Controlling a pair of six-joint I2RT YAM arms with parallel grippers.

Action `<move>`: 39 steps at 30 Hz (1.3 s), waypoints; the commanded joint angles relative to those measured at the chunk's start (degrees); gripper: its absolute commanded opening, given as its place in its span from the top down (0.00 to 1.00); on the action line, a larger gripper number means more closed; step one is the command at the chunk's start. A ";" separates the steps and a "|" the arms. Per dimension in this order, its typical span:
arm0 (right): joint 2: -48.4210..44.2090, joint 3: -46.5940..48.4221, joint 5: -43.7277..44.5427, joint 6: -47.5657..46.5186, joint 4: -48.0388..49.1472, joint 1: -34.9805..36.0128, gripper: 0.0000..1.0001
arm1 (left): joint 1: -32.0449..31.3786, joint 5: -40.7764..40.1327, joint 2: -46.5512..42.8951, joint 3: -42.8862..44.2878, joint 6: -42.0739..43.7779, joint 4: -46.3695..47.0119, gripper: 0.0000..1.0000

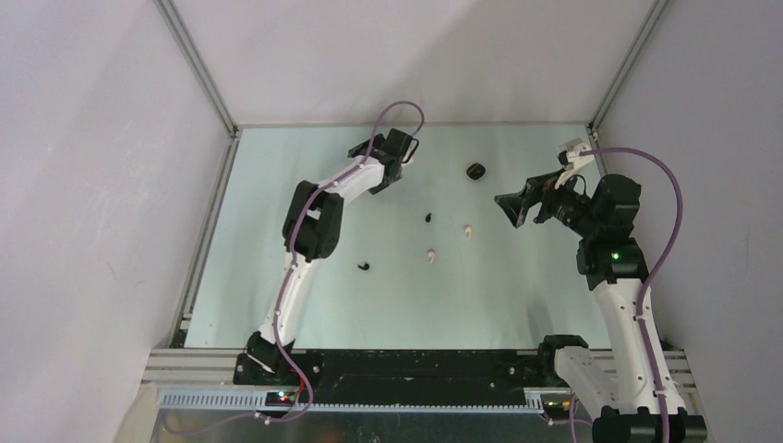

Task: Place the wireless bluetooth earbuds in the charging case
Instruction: Pick up the charging case at the center of the board.

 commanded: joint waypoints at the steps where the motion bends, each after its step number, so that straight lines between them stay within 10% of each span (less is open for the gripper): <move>1: -1.16 0.05 -0.29 0.11 1.86 0.16 0.00 | 0.23 0.82 -7.17 -3.38 -1.04 0.29 0.01; 39: -1.10 -0.22 -0.80 0.40 2.29 -0.44 0.00 | 5.86 1.33 -4.47 -2.51 5.03 1.51 0.01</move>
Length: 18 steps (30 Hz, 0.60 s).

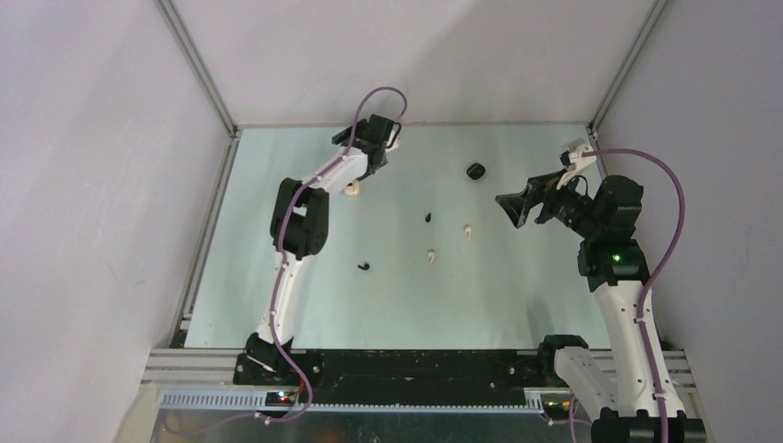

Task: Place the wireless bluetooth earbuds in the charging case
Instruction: Pick up the charging case at the center of the board.

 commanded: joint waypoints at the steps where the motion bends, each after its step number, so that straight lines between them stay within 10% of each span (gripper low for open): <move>1: -0.45 -0.13 -0.56 0.20 2.28 0.08 0.00 | 1.09 1.13 -1.09 -2.50 0.95 -1.17 0.01; 18: -0.77 -0.13 -1.00 0.21 2.30 -0.30 0.00 | 3.90 15.49 -12.27 -13.88 -0.80 -2.90 0.01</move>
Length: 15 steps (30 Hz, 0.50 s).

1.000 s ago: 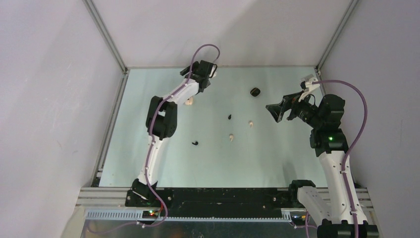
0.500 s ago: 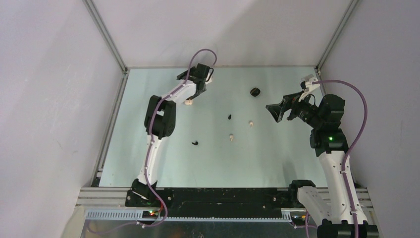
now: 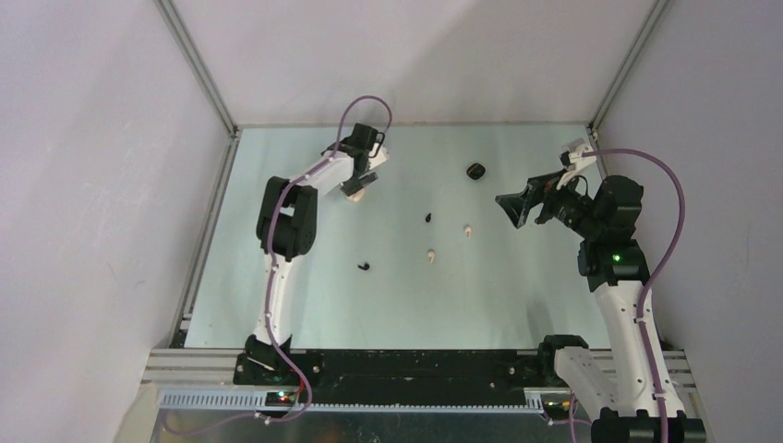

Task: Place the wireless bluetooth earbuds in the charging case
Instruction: Pick up the charging case at the center of the board.

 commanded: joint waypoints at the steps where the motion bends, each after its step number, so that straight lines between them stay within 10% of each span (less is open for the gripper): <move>1: -0.77 -0.11 -0.78 0.21 2.27 -0.25 0.00 | 0.96 7.59 -9.30 -5.53 1.69 -0.37 0.01; 15: -0.55 -0.11 -0.78 0.20 2.24 -0.90 0.00 | 6.42 24.43 -15.66 -6.86 26.57 -9.53 0.01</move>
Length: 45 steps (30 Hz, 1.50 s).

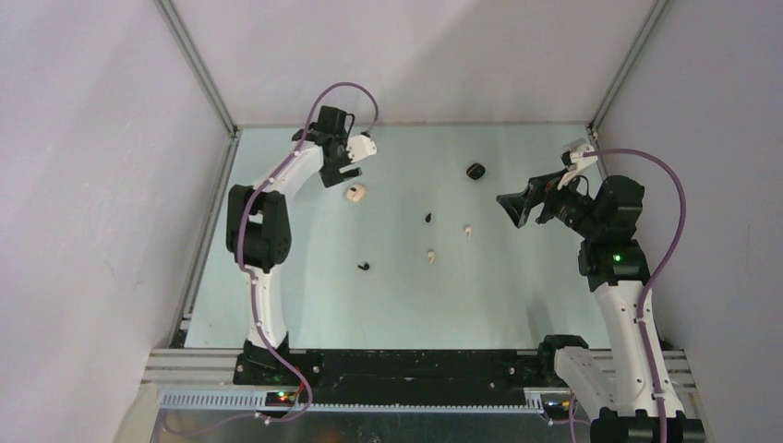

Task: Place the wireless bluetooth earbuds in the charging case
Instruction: Pick up the charging case at the center of the board.

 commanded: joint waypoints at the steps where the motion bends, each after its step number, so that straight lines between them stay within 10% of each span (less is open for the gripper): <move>1: -0.57 -0.15 -0.61 0.21 2.24 -0.62 0.00 | 1.43 7.11 -1.13 -0.34 17.12 -5.98 0.01; 12: -0.43 -0.64 -1.11 1.71 3.00 -2.00 0.00 | 2.84 18.58 5.41 10.41 42.69 -24.91 0.19; 45: 0.28 -0.73 -1.03 1.32 2.96 -2.24 0.00 | -4.03 10.26 16.77 16.34 50.31 -28.14 0.31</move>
